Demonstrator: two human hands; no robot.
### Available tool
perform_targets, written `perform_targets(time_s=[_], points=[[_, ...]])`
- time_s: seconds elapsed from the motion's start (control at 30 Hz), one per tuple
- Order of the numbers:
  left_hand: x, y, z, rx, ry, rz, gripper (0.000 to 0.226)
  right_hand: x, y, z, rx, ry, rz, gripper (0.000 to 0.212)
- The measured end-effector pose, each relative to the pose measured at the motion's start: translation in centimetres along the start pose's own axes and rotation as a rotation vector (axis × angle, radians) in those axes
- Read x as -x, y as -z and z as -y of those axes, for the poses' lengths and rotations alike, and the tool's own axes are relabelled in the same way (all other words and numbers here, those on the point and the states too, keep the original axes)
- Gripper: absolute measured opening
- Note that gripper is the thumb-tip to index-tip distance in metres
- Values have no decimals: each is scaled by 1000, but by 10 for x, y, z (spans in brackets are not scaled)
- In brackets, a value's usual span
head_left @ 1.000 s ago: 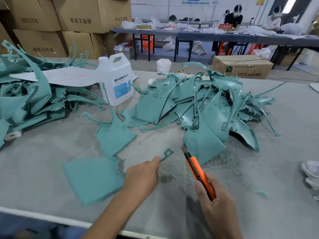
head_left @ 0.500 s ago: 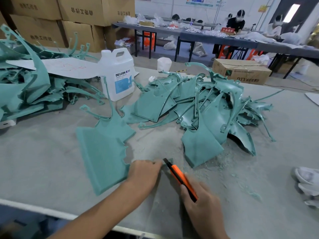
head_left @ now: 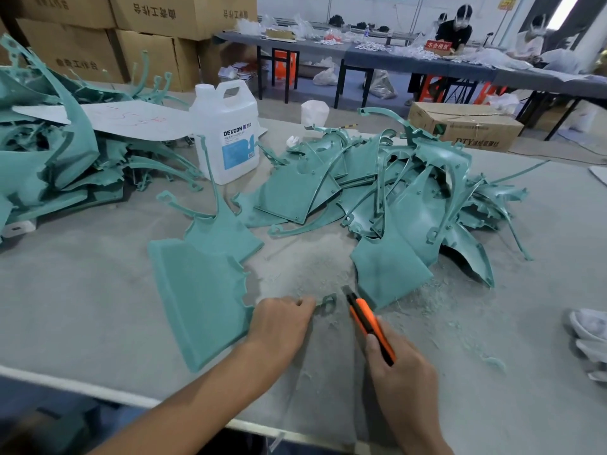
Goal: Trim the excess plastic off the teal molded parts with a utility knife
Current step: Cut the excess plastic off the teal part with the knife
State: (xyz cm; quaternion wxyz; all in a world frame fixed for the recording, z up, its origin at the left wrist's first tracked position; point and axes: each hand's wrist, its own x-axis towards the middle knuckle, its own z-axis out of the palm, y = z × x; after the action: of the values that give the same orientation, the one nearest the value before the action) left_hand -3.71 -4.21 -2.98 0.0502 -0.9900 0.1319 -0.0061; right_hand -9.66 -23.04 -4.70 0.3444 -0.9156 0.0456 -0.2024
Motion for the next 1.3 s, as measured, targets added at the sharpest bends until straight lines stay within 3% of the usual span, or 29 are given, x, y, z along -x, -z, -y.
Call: perform_targets(time_s=[0.4,0.57,0.83,0.93,1.17,1.23,1.3], points=[[0,-2,-1,-21,-6,-10,26,1,0,1,-46,23,44,39],[3,-5,-1,-4,30,-28,26,-4,3,-7,-108,-101,77,37],[4,2,0,-65,33,-81,17,-8,12,-9,-223,-130,192,34],[3,-6,1,-86,16,-48,25,-10,10,-9,-222,-151,195,32],[-2,0,11,78,48,-71,19,-9,8,-7,-192,-168,145,32],[-6,0,15,209,46,-66,11,-9,8,-6,-196,-175,118,33],[-16,4,19,372,32,-151,18,-6,9,-4,-193,-164,79,35]])
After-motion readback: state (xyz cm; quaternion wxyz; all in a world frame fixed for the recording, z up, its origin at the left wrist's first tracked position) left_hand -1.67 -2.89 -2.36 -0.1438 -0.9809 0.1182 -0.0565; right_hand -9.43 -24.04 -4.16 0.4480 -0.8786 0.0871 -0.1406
